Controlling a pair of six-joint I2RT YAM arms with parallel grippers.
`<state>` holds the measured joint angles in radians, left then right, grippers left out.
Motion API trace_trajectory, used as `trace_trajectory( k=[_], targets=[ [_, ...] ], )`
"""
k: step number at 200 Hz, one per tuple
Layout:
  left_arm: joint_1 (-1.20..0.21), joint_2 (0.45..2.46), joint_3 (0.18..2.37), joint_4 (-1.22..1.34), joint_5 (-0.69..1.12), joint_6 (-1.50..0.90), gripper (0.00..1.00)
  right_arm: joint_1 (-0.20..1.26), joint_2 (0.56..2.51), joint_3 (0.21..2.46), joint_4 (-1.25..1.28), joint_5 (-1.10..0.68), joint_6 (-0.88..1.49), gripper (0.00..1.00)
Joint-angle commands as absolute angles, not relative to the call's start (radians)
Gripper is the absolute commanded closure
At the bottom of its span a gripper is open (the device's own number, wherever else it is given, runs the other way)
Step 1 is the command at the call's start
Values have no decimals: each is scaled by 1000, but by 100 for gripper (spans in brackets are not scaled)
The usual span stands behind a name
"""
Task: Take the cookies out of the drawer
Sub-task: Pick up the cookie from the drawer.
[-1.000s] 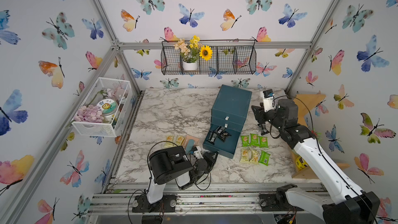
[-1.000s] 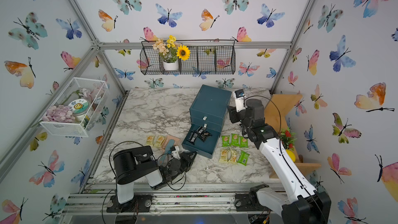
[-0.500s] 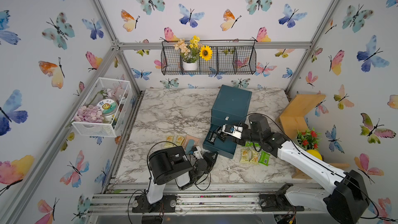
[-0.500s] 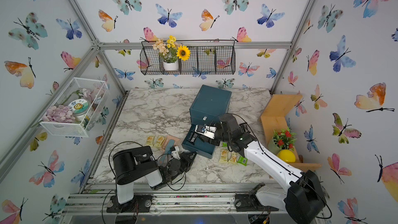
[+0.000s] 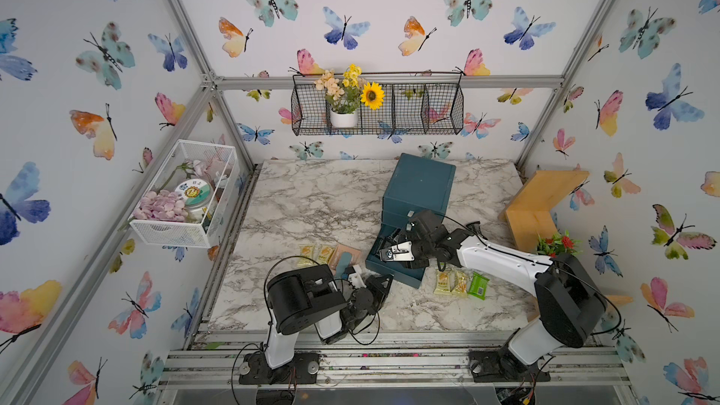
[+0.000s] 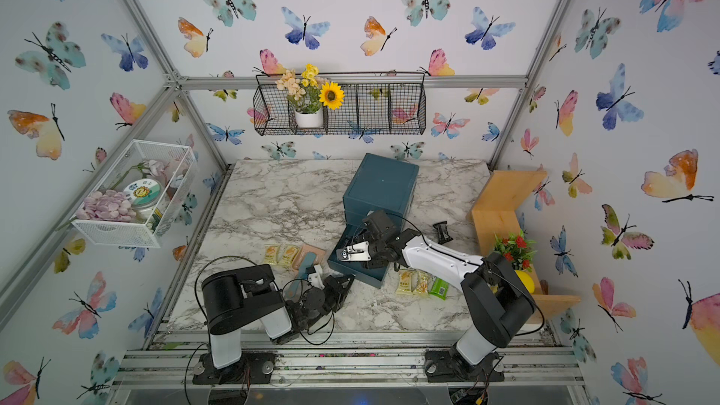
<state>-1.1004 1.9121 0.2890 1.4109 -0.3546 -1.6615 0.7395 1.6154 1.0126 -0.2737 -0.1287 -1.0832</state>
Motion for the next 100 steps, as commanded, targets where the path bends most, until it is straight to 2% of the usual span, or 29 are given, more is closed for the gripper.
trace_trajectory(
  k=[1, 48, 100],
  targets=[
    [-1096, 1903, 273, 1378, -386, -1655, 100, 746, 1649, 1033, -312, -11, -1127, 47],
    [-1096, 1910, 278, 1382, -380, -1655, 100, 747, 1702, 1004, -247, 84, -1126, 47],
    [-1096, 1912, 281, 1382, -383, -1655, 100, 747, 1725, 965, -163, 88, -1123, 46]
  ],
)
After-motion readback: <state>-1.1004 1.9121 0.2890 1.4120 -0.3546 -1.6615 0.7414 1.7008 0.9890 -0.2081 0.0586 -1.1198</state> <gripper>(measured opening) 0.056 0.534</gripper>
